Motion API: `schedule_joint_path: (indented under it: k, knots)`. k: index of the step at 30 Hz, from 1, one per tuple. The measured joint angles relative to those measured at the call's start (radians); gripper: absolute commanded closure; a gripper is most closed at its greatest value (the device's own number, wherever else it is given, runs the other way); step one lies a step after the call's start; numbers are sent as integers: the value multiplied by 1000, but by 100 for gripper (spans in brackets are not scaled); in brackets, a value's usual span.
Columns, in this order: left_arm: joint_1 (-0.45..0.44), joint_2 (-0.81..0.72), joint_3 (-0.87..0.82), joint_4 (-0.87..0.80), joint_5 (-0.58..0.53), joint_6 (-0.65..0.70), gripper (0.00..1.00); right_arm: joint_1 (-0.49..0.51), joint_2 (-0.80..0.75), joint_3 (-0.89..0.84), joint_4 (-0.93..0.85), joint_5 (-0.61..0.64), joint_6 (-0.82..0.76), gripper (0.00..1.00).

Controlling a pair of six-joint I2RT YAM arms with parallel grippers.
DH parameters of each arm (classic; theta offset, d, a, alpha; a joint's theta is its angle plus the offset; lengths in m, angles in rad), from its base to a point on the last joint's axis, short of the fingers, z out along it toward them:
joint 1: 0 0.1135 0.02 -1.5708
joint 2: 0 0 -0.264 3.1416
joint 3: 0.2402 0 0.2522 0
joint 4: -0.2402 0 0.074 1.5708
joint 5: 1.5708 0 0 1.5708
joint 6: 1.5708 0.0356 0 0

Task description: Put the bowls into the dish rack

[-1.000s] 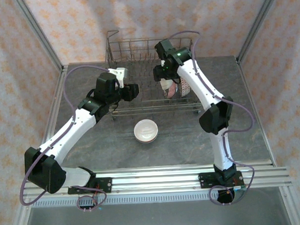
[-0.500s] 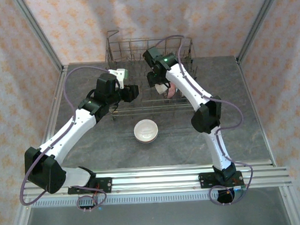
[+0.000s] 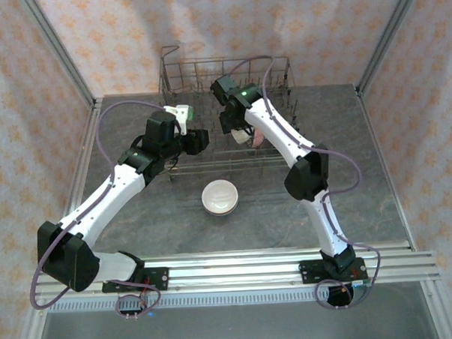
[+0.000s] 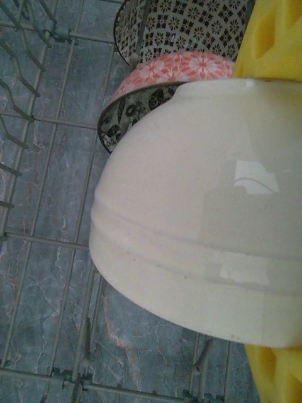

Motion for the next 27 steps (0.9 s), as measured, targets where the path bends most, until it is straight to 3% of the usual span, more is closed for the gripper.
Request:
schedule_joint_path:
  k: [27]
  knots:
    - [0,-2,-13,-26,0,0,49,-3,58,-13,13,-18,149,37]
